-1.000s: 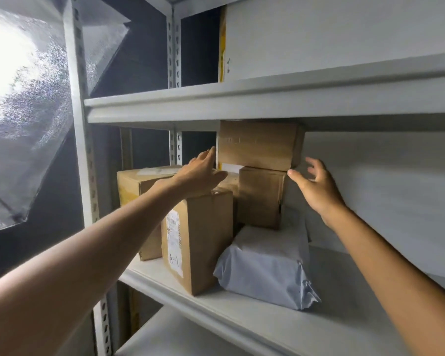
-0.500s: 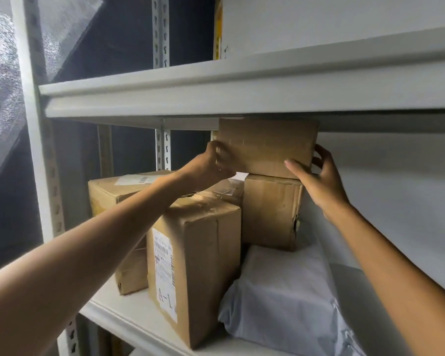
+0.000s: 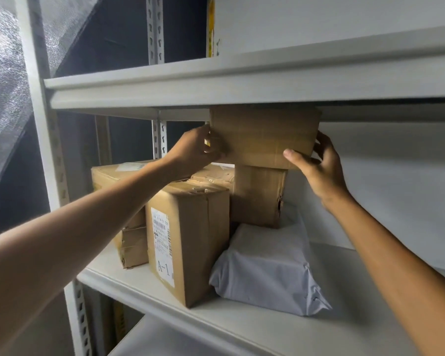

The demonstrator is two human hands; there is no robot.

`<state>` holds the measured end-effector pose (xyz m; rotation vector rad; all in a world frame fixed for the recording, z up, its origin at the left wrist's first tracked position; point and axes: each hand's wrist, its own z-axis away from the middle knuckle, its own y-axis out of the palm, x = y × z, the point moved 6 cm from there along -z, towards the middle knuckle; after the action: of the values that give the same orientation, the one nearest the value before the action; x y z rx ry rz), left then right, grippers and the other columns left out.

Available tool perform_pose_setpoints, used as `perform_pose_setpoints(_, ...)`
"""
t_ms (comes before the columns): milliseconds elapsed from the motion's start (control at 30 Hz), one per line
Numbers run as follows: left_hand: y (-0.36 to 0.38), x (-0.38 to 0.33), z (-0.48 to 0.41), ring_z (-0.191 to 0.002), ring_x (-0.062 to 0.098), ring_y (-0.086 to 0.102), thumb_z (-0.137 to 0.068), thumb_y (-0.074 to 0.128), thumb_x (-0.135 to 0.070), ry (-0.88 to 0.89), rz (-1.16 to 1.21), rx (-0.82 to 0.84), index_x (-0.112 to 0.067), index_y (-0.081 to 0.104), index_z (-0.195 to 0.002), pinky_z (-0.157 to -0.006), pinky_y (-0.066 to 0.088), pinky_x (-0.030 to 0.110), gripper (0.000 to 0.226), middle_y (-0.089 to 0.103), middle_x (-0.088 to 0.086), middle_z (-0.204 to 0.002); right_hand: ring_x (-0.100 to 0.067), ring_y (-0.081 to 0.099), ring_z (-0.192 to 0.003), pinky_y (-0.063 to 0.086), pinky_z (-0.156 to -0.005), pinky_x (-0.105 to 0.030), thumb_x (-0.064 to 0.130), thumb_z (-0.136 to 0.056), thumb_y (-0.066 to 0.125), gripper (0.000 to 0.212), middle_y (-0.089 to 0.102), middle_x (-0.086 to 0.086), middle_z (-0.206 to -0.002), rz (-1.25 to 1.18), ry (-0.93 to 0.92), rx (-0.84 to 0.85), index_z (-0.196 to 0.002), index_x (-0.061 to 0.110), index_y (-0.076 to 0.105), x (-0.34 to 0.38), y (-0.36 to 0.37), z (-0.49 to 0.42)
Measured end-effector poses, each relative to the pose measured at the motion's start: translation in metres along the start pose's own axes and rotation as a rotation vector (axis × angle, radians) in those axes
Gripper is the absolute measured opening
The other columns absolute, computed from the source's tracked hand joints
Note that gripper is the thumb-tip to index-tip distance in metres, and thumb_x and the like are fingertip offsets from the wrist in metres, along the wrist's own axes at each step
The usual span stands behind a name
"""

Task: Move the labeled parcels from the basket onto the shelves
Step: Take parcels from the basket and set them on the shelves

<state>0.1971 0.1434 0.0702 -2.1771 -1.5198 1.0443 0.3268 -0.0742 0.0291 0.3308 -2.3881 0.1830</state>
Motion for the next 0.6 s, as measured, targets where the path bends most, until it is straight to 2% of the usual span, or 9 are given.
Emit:
perform_pose_setpoints(133, 0.0, -0.023, 0.023, -0.093, 0.022, 0.064, -0.081, 0.073, -0.009, 0.003, 0.012, -0.016, -0.012, 0.057, -0.104, -0.082, 0.056, 0.035, 0.029, 0.063, 0.002, -0.1, -0.001, 0.064, -0.1, 0.054, -0.086, -0.022, 0.024, -0.08, 0.077, 0.062, 0.058, 0.002, -0.128, -0.001, 0.01, 0.021, -0.134, 0.022, 0.047, 0.013, -0.02, 0.019)
perform_pose_setpoints(233, 0.003, -0.036, 0.036, -0.092, 0.021, 0.066, -0.078, 0.075, -0.008, 0.005, 0.013, -0.035, -0.01, 0.06, -0.104, -0.081, 0.057, 0.037, 0.029, 0.065, 0.005, -0.103, 0.003, 0.065, -0.098, 0.052, -0.081, -0.016, 0.02, -0.08, 0.077, 0.061, 0.062, 0.003, -0.124, -0.014, 0.014, 0.023, -0.134, 0.016, 0.048, 0.019, -0.036, 0.036)
perform_pose_setpoints(333, 0.005, -0.055, 0.05, -0.092, 0.017, 0.066, -0.078, 0.077, -0.013, -0.002, 0.0, -0.061, -0.018, 0.06, -0.098, -0.073, 0.056, 0.024, 0.027, 0.062, 0.003, -0.107, 0.005, 0.064, -0.099, 0.05, -0.081, -0.013, 0.029, -0.081, 0.075, 0.056, 0.066, 0.006, -0.12, 0.047, 0.018, 0.054, -0.132, 0.017, 0.054, 0.028, -0.057, 0.053)
perform_pose_setpoints(400, 0.01, -0.07, 0.061, -0.089, 0.012, 0.064, -0.077, 0.077, -0.014, -0.005, 0.007, -0.082, -0.02, 0.061, -0.099, -0.064, 0.049, 0.013, 0.028, 0.061, 0.001, -0.108, -0.004, 0.064, -0.105, 0.052, -0.088, -0.022, 0.045, -0.077, 0.076, 0.06, 0.068, 0.006, -0.119, 0.101, 0.044, 0.075, -0.129, 0.024, 0.057, 0.03, -0.072, 0.066)
perform_pose_setpoints(467, 0.015, -0.082, 0.073, -0.087, 0.008, 0.06, -0.078, 0.076, -0.014, -0.007, 0.015, -0.106, -0.019, 0.062, -0.11, -0.061, 0.045, 0.01, 0.035, 0.059, -0.003, -0.11, -0.011, 0.062, -0.11, 0.052, -0.092, -0.03, 0.054, -0.072, 0.076, 0.066, 0.068, 0.005, -0.119, 0.124, 0.076, 0.074, -0.13, 0.026, 0.057, 0.029, -0.083, 0.078)
perform_pose_setpoints(600, 0.03, -0.108, 0.103, -0.089, 0.002, 0.062, -0.081, 0.071, -0.004, 0.001, 0.135, -0.126, -0.024, 0.059, -0.117, -0.067, 0.047, 0.009, 0.043, 0.064, -0.008, -0.104, -0.007, 0.064, -0.106, 0.052, -0.09, -0.024, 0.03, -0.081, 0.076, 0.052, 0.069, 0.005, -0.115, 0.09, 0.069, 0.088, -0.128, 0.02, 0.058, 0.039, -0.106, 0.106)
